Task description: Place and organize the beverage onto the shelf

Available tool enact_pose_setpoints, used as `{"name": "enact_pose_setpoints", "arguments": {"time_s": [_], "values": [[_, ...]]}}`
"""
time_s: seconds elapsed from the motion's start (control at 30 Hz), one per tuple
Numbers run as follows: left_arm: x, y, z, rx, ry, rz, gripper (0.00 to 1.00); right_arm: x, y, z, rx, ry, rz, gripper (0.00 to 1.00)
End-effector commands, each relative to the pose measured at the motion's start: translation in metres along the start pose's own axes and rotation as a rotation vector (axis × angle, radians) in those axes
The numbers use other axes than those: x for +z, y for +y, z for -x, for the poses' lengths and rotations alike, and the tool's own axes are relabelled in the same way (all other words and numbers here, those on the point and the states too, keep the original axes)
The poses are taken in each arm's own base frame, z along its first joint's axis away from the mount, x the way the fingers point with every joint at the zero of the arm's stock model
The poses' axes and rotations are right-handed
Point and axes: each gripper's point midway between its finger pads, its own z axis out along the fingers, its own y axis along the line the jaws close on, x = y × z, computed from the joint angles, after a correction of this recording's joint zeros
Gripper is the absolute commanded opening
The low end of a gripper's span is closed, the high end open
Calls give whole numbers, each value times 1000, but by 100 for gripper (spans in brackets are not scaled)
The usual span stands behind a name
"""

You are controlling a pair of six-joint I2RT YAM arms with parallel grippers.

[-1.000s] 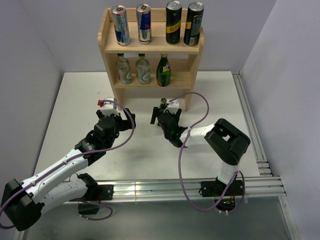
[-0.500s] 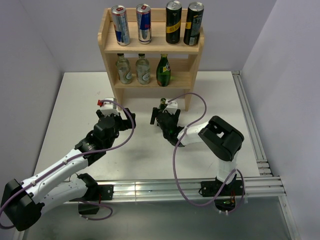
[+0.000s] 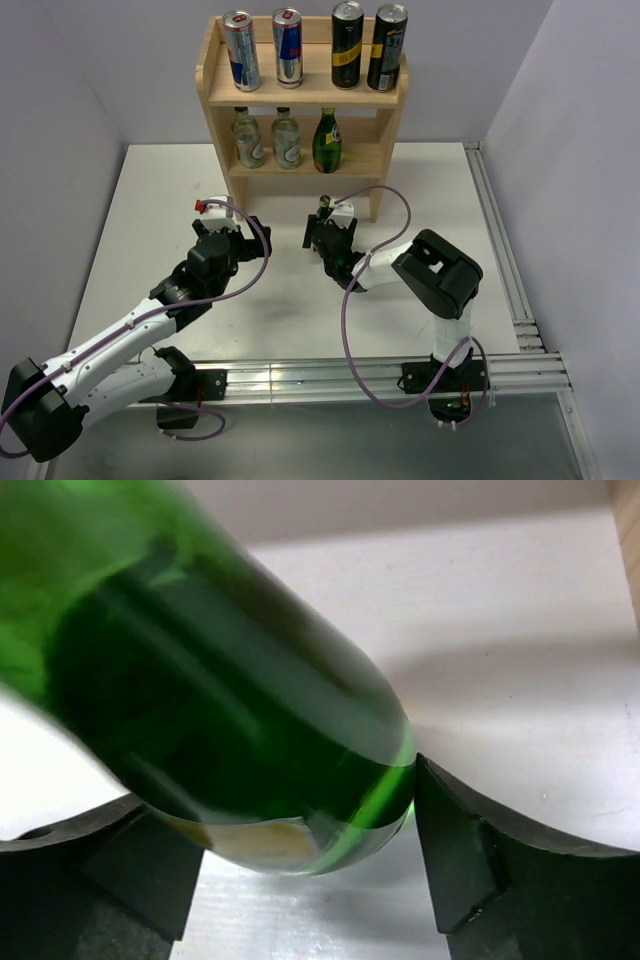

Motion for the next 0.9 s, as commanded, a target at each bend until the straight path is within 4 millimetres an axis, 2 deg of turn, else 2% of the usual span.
{"name": "enact_pose_setpoints", "arguments": {"time_s": [0.0, 0.03, 0.07, 0.13, 0.17, 0.23, 0.27, 0.33, 0.37, 0.47, 0.53, 0.57, 0.6, 0.67, 0.7, 0.87], "values": [[-1, -2, 9, -8, -38, -11, 99, 9, 10, 20, 66, -53, -16, 79], [-1, -2, 10, -9, -40, -10, 99, 10, 8, 20, 70, -54, -26, 74], [-1, -1, 10, -8, -40, -7, 99, 10, 8, 19, 70, -51, -28, 65], [-2, -2, 11, -8, -42, -11, 99, 10, 9, 20, 67, -52, -26, 56], [-3, -1, 11, -9, -45, -9, 99, 10, 9, 19, 65, -49, -25, 44], [-3, 0, 11, -7, -44, -7, 99, 11, 10, 18, 55, -45, -21, 35], [-3, 0, 12, -8, -46, -6, 99, 11, 11, 19, 55, -43, -15, 22], [-2, 0, 12, -7, -43, -6, 99, 10, 12, 19, 52, -40, -12, 6], [-2, 0, 12, -7, -43, -5, 99, 9, 11, 19, 50, -38, -13, 2], [-2, -1, 12, -8, -43, -5, 99, 0, 12, 28, 44, -47, -3, 0], [-1, -2, 12, -8, -42, -9, 99, -10, 14, 42, 38, -72, -5, 0], [-1, -3, 12, -11, -43, -13, 99, -17, 16, 42, 24, -71, -2, 0], [-1, -3, 12, -11, -42, -15, 99, -24, 18, 54, 36, -93, 3, 0], [-1, -3, 12, -13, -40, -14, 99, -35, 21, 60, 27, -103, 13, 0], [-1, -4, 13, -14, -42, -15, 99, -43, 22, 71, 39, -119, 17, 0], [-4, -2, 14, -17, -46, -13, 99, -68, 19, 100, 44, -162, 12, 0]]}}
